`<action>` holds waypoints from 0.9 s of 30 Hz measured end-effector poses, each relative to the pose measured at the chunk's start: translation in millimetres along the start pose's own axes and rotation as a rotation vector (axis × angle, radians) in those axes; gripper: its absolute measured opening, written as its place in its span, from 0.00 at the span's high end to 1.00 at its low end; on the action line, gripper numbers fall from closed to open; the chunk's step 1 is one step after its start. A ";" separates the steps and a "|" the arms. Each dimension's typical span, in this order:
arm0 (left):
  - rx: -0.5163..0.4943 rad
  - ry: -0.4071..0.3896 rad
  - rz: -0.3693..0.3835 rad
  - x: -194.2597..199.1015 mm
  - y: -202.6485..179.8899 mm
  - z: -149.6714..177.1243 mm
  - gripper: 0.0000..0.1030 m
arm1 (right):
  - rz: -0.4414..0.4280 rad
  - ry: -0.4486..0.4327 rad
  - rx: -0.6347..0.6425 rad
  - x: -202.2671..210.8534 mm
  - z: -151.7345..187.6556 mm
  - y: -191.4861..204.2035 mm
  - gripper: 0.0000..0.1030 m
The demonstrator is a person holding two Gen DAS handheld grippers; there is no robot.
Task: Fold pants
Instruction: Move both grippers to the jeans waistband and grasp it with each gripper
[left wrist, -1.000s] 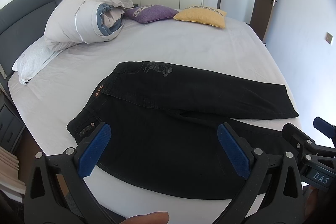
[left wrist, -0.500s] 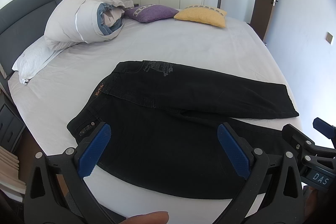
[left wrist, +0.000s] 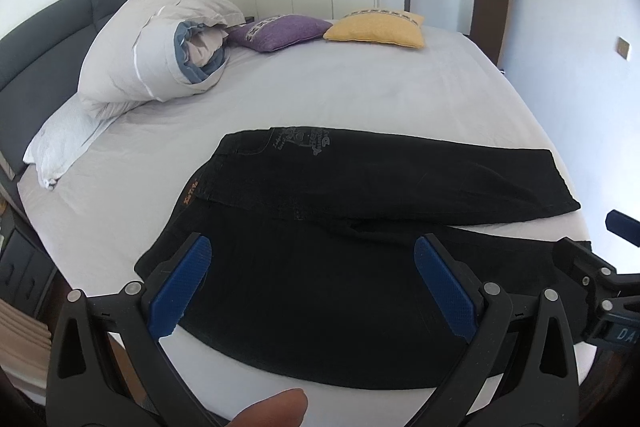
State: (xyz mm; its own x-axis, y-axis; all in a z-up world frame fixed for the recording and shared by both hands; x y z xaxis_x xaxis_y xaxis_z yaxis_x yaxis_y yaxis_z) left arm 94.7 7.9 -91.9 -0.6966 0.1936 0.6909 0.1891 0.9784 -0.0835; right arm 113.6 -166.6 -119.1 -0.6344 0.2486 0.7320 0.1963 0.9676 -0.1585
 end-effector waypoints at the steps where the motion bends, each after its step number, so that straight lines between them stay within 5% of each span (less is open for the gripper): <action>1: -0.021 -0.003 0.003 -4.6 3.8 -6.8 0.00 | -0.032 0.002 0.009 -1.3 -5.8 -0.9 0.00; 6: -0.182 0.022 0.114 -52.8 23.3 -58.1 0.00 | -0.342 -0.067 0.144 -13.2 -56.1 13.6 0.00; 11: -0.236 0.228 0.281 -149.4 61.1 -92.1 0.00 | -0.411 -0.110 0.363 -53.7 -99.5 27.0 0.00; 14: -0.227 0.319 0.240 -207.7 98.3 -105.0 0.00 | -0.474 -0.080 0.412 -86.1 -111.9 32.1 0.07; 19: 0.037 0.517 0.230 -288.6 152.4 -99.1 0.02 | -0.485 0.023 0.462 -155.1 -115.5 29.4 0.22; 23: 0.220 0.477 0.335 -317.8 161.7 -117.3 0.03 | -0.506 0.049 0.483 -194.5 -123.5 31.3 0.22; 27: -0.139 0.464 0.165 -350.6 158.4 -136.1 0.05 | -0.539 0.073 0.507 -226.3 -133.3 36.8 0.26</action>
State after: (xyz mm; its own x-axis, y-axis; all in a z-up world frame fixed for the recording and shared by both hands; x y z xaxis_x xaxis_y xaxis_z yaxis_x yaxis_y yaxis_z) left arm 463.2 85.1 -249.6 -0.2748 0.2615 0.9253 0.3828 0.9125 -0.1442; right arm 364.0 -192.9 -202.3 -0.4900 -0.2526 0.8343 -0.5087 0.8601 -0.0384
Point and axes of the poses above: each gripper's, at about its wrist camera, not at the fingertips, and x roughly against the way its jaws point, y to its left, z to its underside, the point moved 10 cm from there along -x, roughly the way its jaws point, and after that the axes turned 13 degrees about z, right-handed, at the moved point
